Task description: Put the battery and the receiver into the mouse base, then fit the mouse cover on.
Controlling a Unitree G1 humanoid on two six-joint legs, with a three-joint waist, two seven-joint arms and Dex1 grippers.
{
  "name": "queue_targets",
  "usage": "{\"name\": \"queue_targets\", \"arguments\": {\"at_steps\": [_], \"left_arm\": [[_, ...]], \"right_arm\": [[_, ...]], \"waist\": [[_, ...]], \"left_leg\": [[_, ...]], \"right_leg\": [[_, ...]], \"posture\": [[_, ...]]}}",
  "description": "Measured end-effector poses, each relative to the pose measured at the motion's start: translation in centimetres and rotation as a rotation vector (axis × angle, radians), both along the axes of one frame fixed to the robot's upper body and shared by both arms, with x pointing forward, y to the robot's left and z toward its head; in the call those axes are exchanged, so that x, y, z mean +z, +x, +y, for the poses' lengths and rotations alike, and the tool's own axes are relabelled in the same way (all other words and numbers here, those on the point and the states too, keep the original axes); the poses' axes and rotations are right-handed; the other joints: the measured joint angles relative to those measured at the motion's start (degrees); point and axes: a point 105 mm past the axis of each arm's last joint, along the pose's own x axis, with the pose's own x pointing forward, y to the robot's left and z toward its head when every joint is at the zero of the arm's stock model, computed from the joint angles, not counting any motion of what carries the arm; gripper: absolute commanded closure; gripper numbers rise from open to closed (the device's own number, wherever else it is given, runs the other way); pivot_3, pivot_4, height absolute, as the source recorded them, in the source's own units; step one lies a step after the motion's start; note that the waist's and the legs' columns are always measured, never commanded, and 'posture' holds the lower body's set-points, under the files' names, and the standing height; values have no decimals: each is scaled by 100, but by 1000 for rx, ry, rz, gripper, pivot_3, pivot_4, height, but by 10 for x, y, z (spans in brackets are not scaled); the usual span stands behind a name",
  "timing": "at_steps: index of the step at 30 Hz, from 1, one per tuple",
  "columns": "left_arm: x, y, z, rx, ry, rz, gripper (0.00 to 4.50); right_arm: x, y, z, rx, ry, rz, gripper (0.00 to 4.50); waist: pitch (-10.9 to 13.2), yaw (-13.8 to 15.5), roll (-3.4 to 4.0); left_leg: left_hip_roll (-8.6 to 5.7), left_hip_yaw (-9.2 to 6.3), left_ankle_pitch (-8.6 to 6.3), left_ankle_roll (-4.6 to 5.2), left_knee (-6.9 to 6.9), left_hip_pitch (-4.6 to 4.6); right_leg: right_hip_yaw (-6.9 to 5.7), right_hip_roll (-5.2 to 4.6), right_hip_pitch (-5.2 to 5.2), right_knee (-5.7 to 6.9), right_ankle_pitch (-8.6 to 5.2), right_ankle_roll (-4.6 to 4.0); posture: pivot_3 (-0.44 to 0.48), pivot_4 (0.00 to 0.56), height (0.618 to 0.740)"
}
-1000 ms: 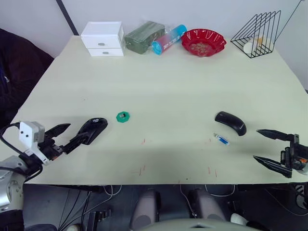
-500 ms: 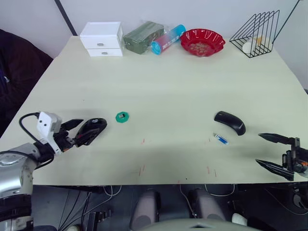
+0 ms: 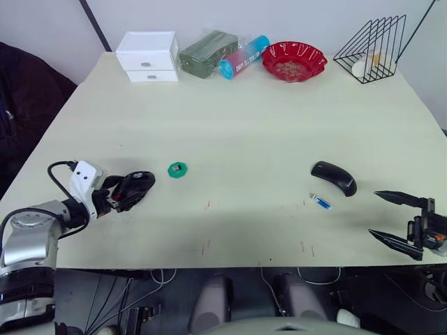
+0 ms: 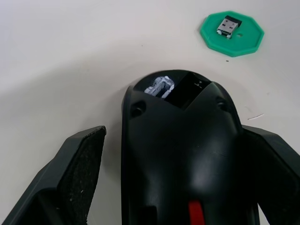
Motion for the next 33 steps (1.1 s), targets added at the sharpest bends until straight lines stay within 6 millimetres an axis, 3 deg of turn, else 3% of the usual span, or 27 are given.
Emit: {"name": "queue_targets", "arguments": {"at_steps": [7, 12, 21, 26, 33], "left_arm": [[-2, 0, 1, 9, 8, 25, 39], [-1, 1, 3, 21, 16, 21, 1569], [-2, 1, 3, -3, 32, 19, 1569], [7, -2, 1, -91, 78, 23, 1569], [36, -9, -31, -312, 56, 20, 1569]], "right_arm": [[0, 2, 0, -3, 1, -8, 0], [-1, 2, 0, 3, -1, -7, 0], [-1, 0, 1, 17, -7, -4, 0], [-1, 0, 1, 22, -8, -4, 0], [-2, -1, 1, 40, -10, -6, 0]], "waist": [[-1, -3, 3], [-2, -2, 4], [-11, -5, 19], [-7, -4, 12], [-5, 17, 13]], "left_leg": [[0, -3, 0, 0, 0, 3], [0, -11, 0, 0, 0, 4], [-1, -9, 0, 0, 0, 5], [-1, 1, 0, 0, 0, 0], [-1, 10, 0, 0, 1, -3]], "right_leg": [[1, 0, 0, 3, 0, 0], [2, -1, 0, 4, 0, 0], [2, 0, 0, 4, 0, 0], [-1, 1, 0, 2, 0, -1], [-4, -1, 0, 0, 0, -1]], "posture": [[0, 150, 740], [0, 150, 740], [0, 150, 740], [0, 150, 740], [0, 150, 740]]}}
